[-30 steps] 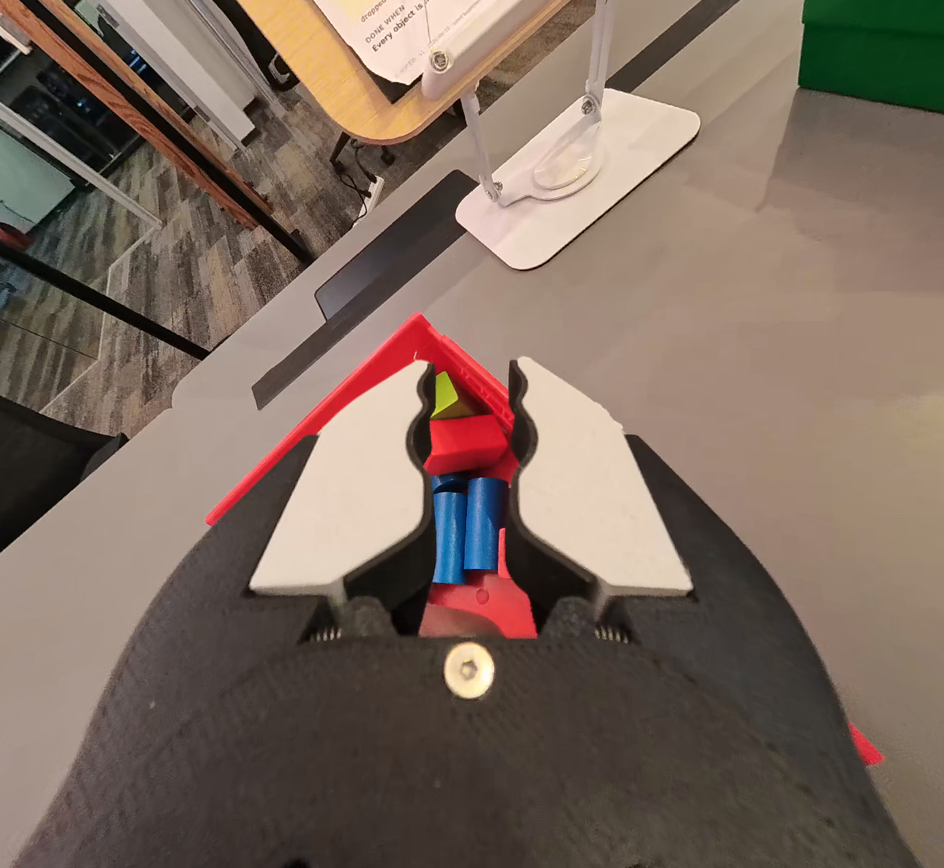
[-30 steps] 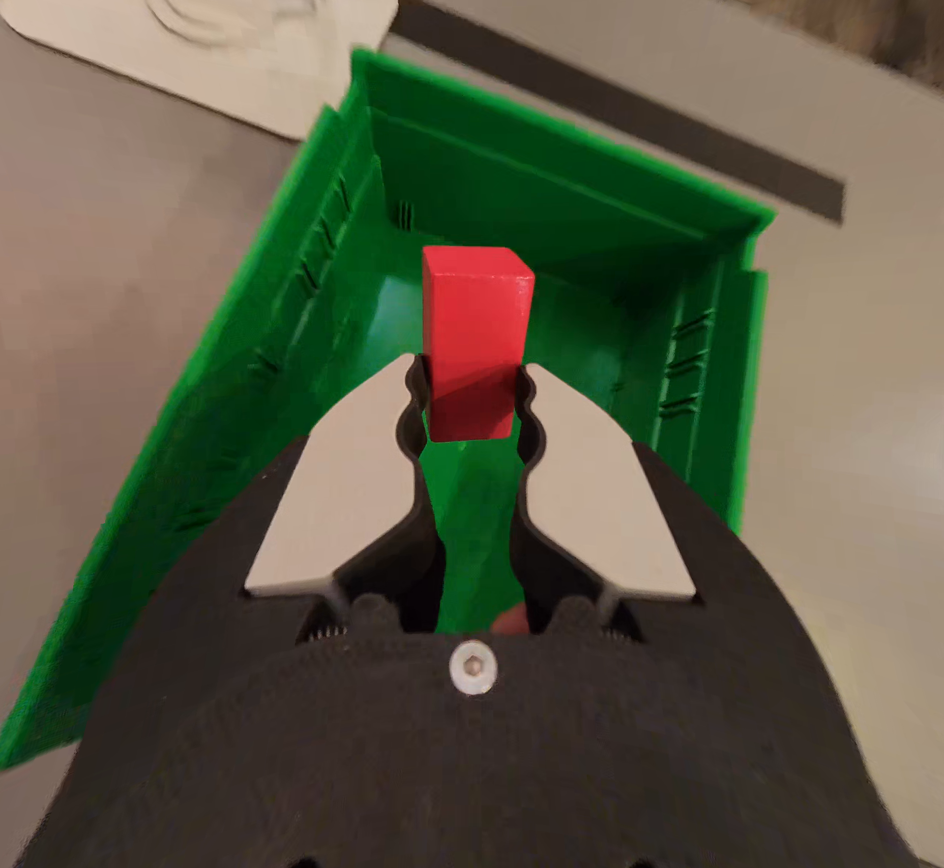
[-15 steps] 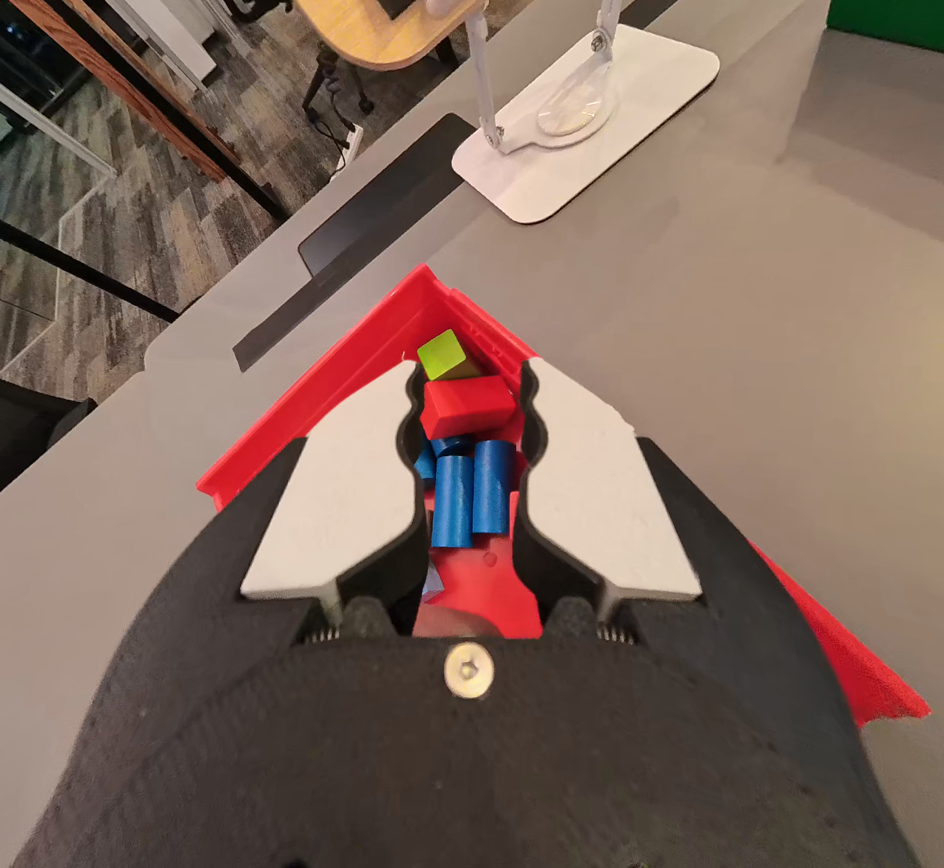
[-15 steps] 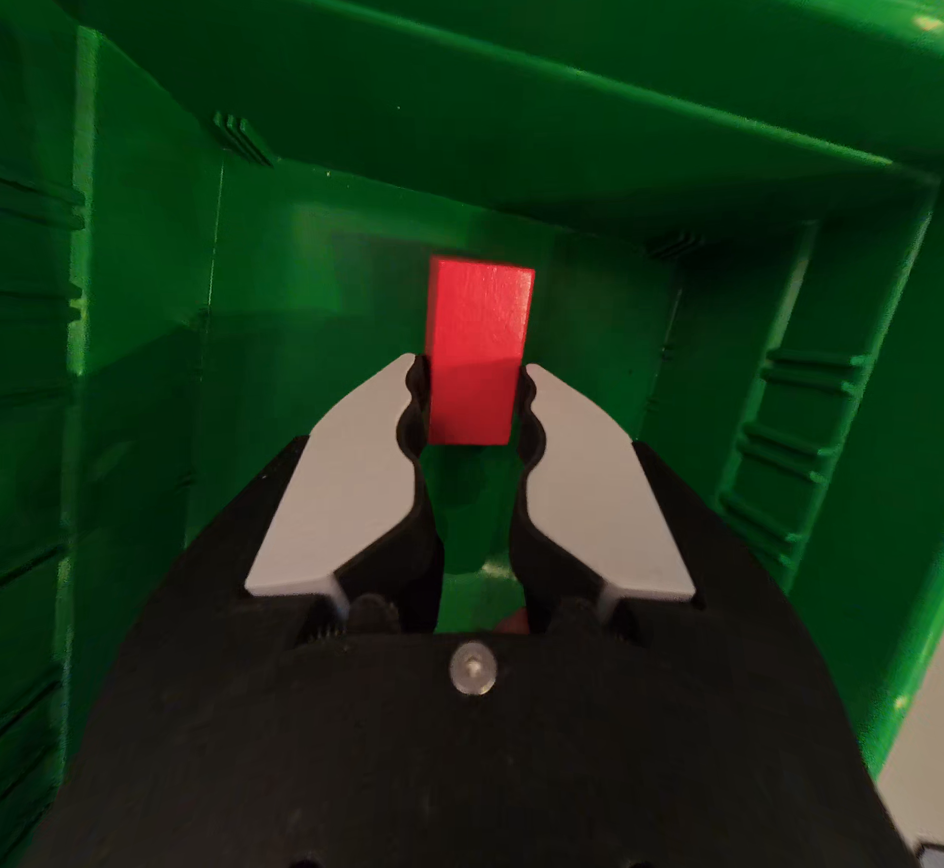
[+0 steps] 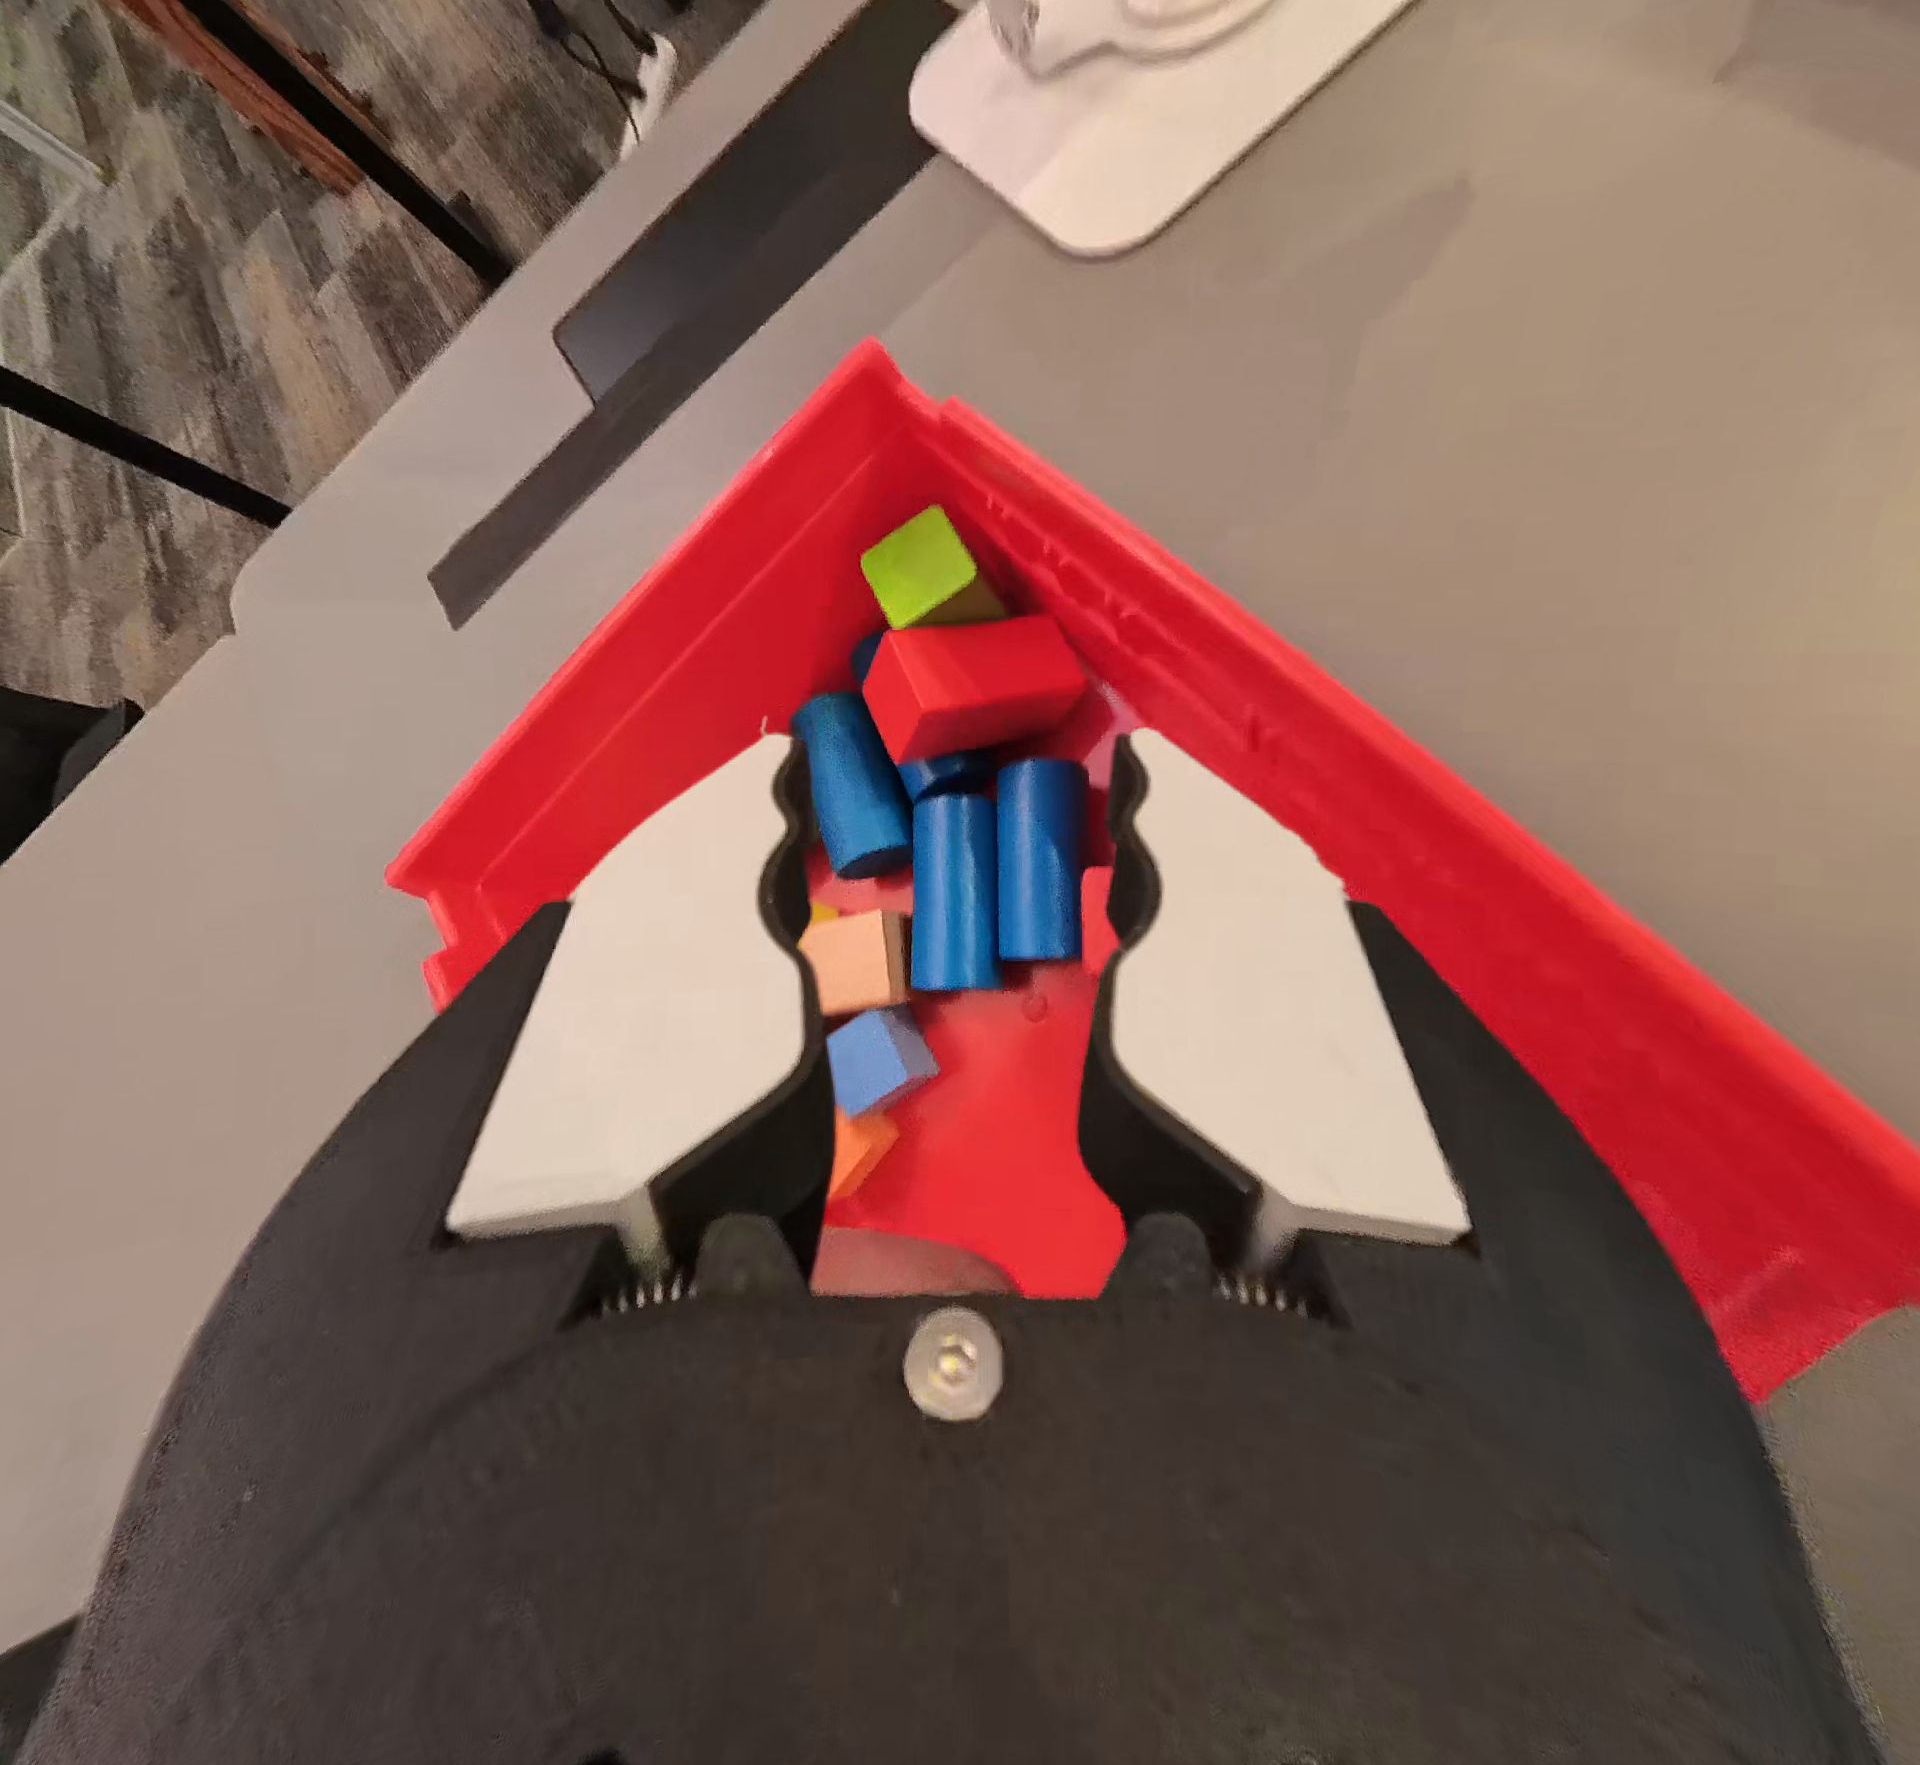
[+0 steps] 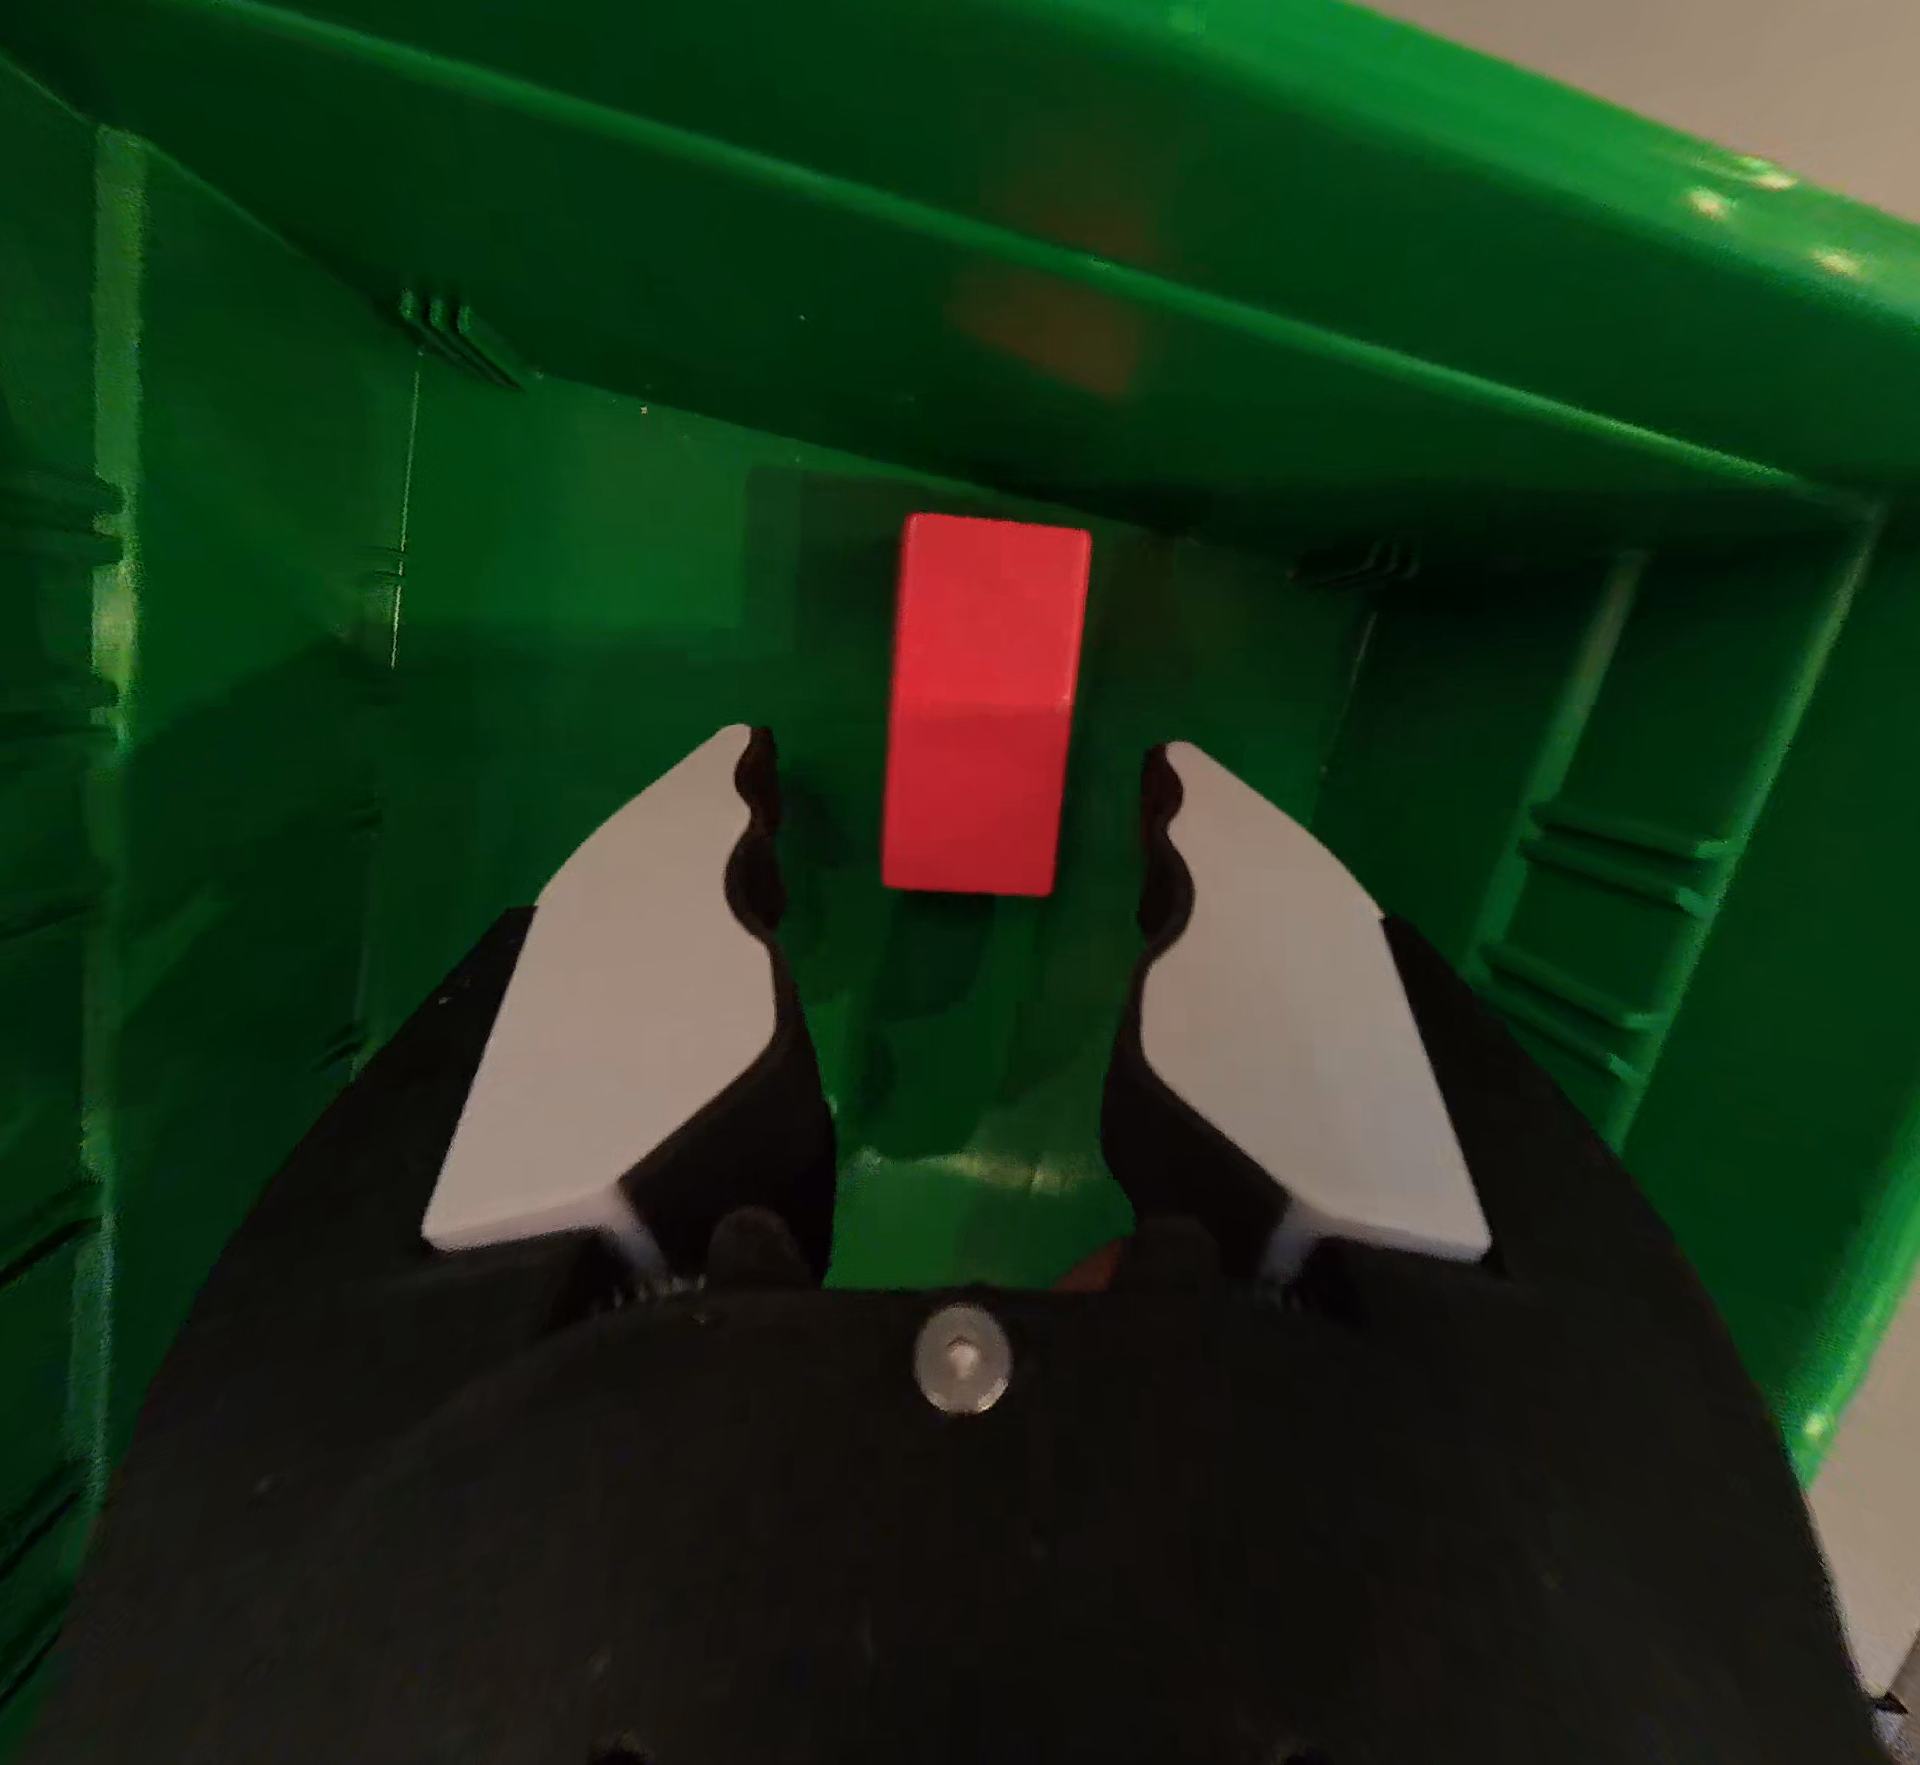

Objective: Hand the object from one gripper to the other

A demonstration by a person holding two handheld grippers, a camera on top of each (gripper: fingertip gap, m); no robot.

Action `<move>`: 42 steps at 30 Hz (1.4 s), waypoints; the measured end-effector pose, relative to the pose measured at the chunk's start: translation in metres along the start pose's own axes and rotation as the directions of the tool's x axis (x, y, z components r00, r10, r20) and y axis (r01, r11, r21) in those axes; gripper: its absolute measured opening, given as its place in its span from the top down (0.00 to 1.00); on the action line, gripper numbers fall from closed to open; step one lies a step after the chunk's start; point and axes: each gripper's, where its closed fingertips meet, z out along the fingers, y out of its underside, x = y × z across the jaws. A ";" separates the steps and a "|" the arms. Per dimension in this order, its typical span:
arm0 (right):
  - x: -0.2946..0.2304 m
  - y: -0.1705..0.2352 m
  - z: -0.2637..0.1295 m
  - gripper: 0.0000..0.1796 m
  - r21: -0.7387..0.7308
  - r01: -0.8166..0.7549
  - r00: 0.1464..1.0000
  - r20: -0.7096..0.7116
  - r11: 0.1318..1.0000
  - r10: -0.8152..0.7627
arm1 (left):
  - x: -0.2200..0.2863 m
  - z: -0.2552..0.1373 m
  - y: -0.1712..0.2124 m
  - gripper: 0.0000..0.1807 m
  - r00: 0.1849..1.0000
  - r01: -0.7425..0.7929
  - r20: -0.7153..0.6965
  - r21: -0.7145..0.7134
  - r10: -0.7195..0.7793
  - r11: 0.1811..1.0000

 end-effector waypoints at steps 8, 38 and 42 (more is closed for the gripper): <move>-0.018 -0.004 -0.059 0.63 0.220 0.074 0.997 -0.040 0.973 -0.067 | 0.021 -0.006 0.051 0.67 0.945 -0.297 -0.191 -0.168 0.264 0.940; -0.055 -0.007 -0.144 0.68 0.467 0.144 0.989 -0.040 0.872 -0.142 | 0.061 0.058 0.088 0.79 0.968 -0.227 -0.188 -0.373 0.166 0.900; -0.063 -0.011 -0.153 0.68 0.493 0.154 0.987 -0.028 0.856 -0.161 | 0.068 0.053 0.089 0.79 0.960 -0.182 -0.265 -0.360 0.087 0.915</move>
